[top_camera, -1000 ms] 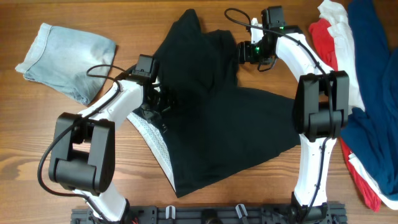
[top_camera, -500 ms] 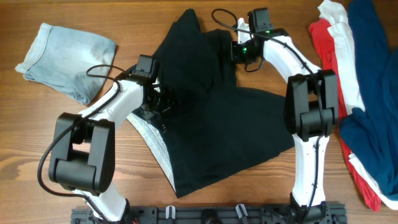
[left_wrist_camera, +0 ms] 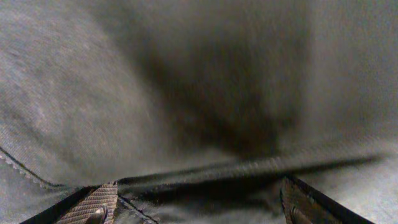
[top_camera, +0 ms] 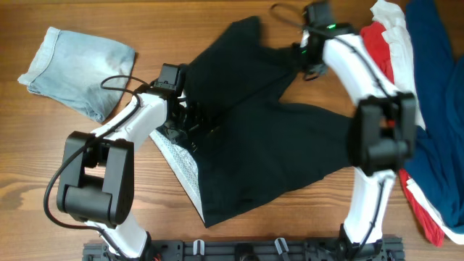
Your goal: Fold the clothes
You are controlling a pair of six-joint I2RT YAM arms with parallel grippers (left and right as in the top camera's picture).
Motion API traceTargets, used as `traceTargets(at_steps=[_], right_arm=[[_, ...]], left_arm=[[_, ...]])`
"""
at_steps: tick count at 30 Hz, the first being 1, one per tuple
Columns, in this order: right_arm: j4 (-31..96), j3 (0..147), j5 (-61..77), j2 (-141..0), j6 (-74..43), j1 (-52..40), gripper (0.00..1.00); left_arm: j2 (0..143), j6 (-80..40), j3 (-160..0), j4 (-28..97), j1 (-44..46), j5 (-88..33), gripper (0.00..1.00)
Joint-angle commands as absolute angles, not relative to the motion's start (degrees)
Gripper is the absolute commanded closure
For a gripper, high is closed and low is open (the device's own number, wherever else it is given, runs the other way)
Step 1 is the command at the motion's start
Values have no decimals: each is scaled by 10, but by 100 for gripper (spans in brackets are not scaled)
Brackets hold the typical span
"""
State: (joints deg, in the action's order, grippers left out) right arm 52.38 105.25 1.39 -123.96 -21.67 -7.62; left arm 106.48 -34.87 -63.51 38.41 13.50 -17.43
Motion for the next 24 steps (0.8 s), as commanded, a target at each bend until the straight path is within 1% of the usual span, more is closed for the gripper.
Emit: traceTargets(at_steps=[1, 2, 3, 4, 8, 10, 12, 13, 15, 18, 22, 24], right_arm=[[552, 1069, -90, -1164, -269, -43, 66], [563, 1069, -90, -1165, -269, -43, 44], [575, 1067, -90, -1167, -264, -43, 36], [583, 1064, -90, -1168, -256, -43, 33], [577, 1054, -88, -1168, -249, -43, 31], [548, 1054, -53, -1168, -199, -43, 30], [520, 1054, -17, -1171, -166, -43, 26], [506, 1054, 4, -1177, -165, -42, 21], [502, 1054, 31, -1193, -172, -37, 21], [499, 1054, 56, -1228, -213, -25, 23], [463, 1054, 124, -1275, -211, -12, 24], [441, 1054, 132, -1296, -213, -11, 25]], left_arm=[[1092, -347, -607, 399, 131, -114, 15], [1092, -347, -607, 399, 131, -114, 15], [1092, -347, -607, 399, 131, -114, 15], [1092, -347, -607, 399, 131, -114, 15], [1092, -347, -607, 401, 131, -114, 15], [1092, -347, -607, 402, 131, -114, 15], [1092, -347, -607, 402, 131, -114, 15], [1092, -347, -607, 401, 131, -114, 15], [1092, -347, -607, 401, 131, -114, 15], [1092, -347, -607, 402, 131, -114, 14], [1092, -347, -607, 401, 131, -114, 14], [1092, -347, -607, 401, 131, -114, 14]])
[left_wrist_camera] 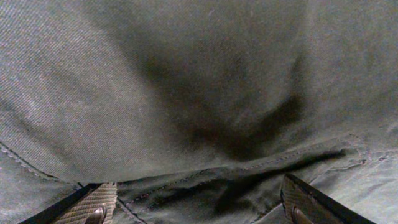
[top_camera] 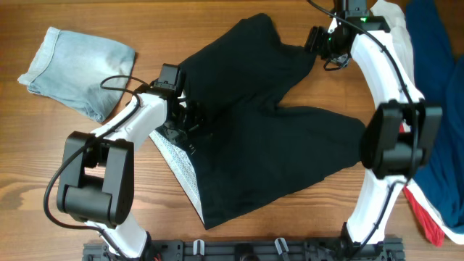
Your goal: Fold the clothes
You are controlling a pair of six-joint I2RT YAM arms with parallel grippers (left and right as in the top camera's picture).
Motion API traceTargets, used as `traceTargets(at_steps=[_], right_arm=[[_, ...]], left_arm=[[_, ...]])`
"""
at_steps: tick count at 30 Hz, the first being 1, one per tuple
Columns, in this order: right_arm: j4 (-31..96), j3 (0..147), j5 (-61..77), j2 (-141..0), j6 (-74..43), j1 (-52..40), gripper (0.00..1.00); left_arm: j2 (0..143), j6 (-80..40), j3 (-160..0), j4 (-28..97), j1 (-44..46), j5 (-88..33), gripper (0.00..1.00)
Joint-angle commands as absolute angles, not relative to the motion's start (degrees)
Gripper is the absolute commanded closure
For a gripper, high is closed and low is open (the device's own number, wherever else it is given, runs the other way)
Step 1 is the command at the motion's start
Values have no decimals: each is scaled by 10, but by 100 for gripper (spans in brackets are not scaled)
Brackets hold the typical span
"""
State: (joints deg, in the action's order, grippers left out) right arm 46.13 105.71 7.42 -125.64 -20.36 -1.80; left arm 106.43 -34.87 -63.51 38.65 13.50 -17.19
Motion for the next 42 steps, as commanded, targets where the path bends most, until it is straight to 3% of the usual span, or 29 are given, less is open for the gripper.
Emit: traceTargets(at_steps=[1, 5, 9, 11, 12, 14, 25, 27, 35, 42], right_arm=[[431, 1054, 131, -1304, -218, -11, 25], [397, 1054, 136, -1327, -242, -11, 29], [368, 1054, 185, -1337, -242, -11, 46], [367, 1054, 184, -1338, -242, -11, 68], [369, 1054, 173, -1337, -242, -10, 84], [383, 1054, 152, -1337, -251, -3, 96], [459, 1054, 137, -1327, -270, 81, 96], [469, 1054, 135, -1326, -268, 91, 96], [501, 1054, 124, -1325, -240, 100, 96], [520, 1054, 113, -1311, -241, 100, 96]], left_arm=[[1092, -347, -607, 401, 131, -114, 14], [1092, -347, -607, 401, 131, -114, 11], [1092, -347, -607, 401, 131, -114, 10], [1092, -347, -607, 399, 131, -114, 10], [1092, -347, -607, 396, 131, -114, 10], [1092, -347, -607, 387, 131, -114, 10], [1093, -347, -607, 332, 131, -88, 12], [1093, -343, -607, 294, 131, -88, 17], [1093, -281, -607, 144, 131, -81, 22], [1093, -257, -633, 130, 95, -28, 23]])
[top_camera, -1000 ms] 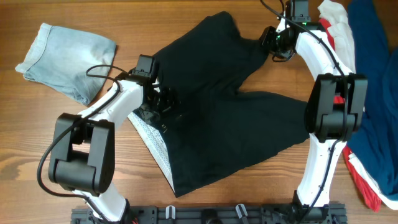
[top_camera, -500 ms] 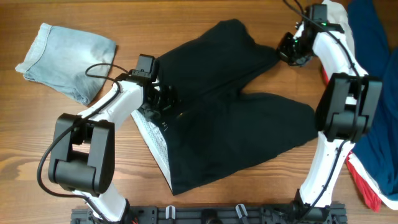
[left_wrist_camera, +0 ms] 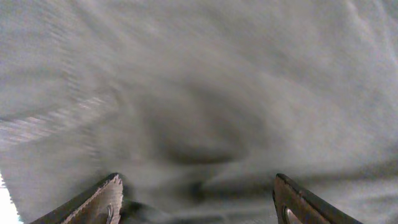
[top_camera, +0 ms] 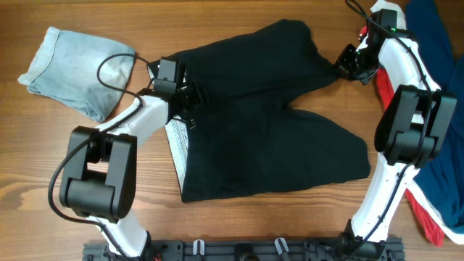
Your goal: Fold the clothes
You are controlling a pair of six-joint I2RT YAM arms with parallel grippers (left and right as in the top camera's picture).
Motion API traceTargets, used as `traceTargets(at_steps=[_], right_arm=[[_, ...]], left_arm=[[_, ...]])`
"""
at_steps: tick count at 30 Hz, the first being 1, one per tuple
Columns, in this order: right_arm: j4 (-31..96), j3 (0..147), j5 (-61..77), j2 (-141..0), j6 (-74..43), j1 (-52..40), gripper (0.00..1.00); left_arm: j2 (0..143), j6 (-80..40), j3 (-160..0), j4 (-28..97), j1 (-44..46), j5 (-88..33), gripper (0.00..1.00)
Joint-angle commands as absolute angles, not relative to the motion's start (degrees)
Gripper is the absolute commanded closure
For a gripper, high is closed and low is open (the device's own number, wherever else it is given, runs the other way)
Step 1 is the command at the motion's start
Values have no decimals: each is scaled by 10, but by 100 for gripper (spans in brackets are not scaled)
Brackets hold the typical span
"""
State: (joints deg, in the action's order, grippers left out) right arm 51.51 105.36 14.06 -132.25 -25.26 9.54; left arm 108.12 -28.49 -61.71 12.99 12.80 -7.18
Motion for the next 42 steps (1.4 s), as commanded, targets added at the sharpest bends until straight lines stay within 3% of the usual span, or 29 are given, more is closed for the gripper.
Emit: traceTargets(at_steps=[1, 8, 15, 21, 24, 30, 36, 42], right_arm=[[521, 1054, 109, -1306, -242, 100, 96], [569, 1054, 13, -1267, -289, 102, 91], [644, 1054, -101, -1249, -337, 109, 94], [650, 1054, -83, -1230, -340, 108, 83], [653, 1054, -44, -1215, -273, 108, 80], [671, 1054, -44, -1159, -269, 110, 78], [686, 1054, 31, -1099, -205, 107, 78], [716, 1054, 30, -1094, -196, 107, 78]], left_arm=[[1093, -256, -641, 131, 84, -35, 23], [1093, -235, -706, 180, 37, -99, 24], [1093, -218, -717, 292, 40, -101, 16], [1093, -218, -717, 374, 40, -150, 9], [1093, -218, -717, 420, 40, -182, 7], [1092, -181, -717, 505, 40, -200, 6], [1091, -166, -717, 450, 45, -226, 11], [1091, -170, -716, 416, 67, -199, 6]])
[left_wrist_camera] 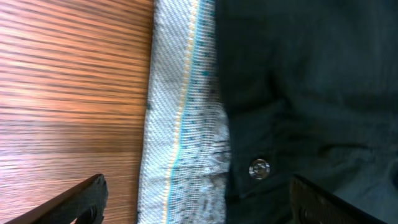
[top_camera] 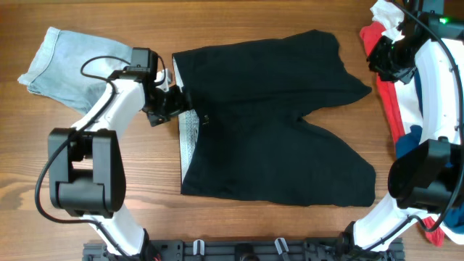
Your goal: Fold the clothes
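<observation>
Black shorts (top_camera: 268, 116) lie spread flat mid-table, both legs pointing right. Their waistband is at the left with its white, blue-striped lining (left_wrist_camera: 181, 124) turned out, next to a metal button (left_wrist_camera: 259, 168). My left gripper (top_camera: 171, 101) is at the waistband's upper part; in the left wrist view the left gripper (left_wrist_camera: 196, 190) hovers open over the lining, holding nothing. My right gripper (top_camera: 383, 59) is at the far right, off the upper leg's end and over the pile of clothes. Its jaws do not show.
Folded light denim shorts (top_camera: 72, 61) lie at the back left, close to my left arm. A pile of red, white and blue clothes (top_camera: 428, 145) runs down the right edge. Bare wooden table (top_camera: 87, 188) shows in front and to the left.
The shorts have swung square, with the waistband now straight down the left. My left gripper has moved left to the waistband's edge and stands open. My right gripper has moved right, off the leg.
The shorts first lay bunched and slanted, my left gripper down on the waist and my right at the far leg's end. At each later moment the right gripper was farther right and the cloth flatter. Now the shorts lie spread and both grippers are off them.
</observation>
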You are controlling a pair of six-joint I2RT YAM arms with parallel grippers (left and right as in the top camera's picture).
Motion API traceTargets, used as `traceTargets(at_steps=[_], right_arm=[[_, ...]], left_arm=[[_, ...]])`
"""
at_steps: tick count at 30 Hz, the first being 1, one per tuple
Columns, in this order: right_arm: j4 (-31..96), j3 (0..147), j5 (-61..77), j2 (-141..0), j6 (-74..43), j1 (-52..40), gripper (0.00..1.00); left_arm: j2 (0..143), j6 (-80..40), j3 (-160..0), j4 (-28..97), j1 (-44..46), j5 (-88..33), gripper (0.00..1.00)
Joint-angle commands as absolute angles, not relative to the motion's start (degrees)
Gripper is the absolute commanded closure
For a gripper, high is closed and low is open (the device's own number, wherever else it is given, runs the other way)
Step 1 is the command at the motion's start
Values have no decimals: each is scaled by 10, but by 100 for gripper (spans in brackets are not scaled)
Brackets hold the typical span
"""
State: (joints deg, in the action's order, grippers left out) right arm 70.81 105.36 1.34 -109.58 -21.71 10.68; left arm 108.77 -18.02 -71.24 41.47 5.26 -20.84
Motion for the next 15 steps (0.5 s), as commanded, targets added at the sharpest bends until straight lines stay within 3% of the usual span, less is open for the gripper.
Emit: traceTargets(at_steps=[1, 15], right_arm=[[717, 1054, 30, -1094, -195, 107, 78], [726, 1054, 31, -1094, -197, 107, 79]], left_arm=[[1091, -170, -714, 420, 69, -192, 6], [1096, -167, -644, 354, 70, -238, 6]])
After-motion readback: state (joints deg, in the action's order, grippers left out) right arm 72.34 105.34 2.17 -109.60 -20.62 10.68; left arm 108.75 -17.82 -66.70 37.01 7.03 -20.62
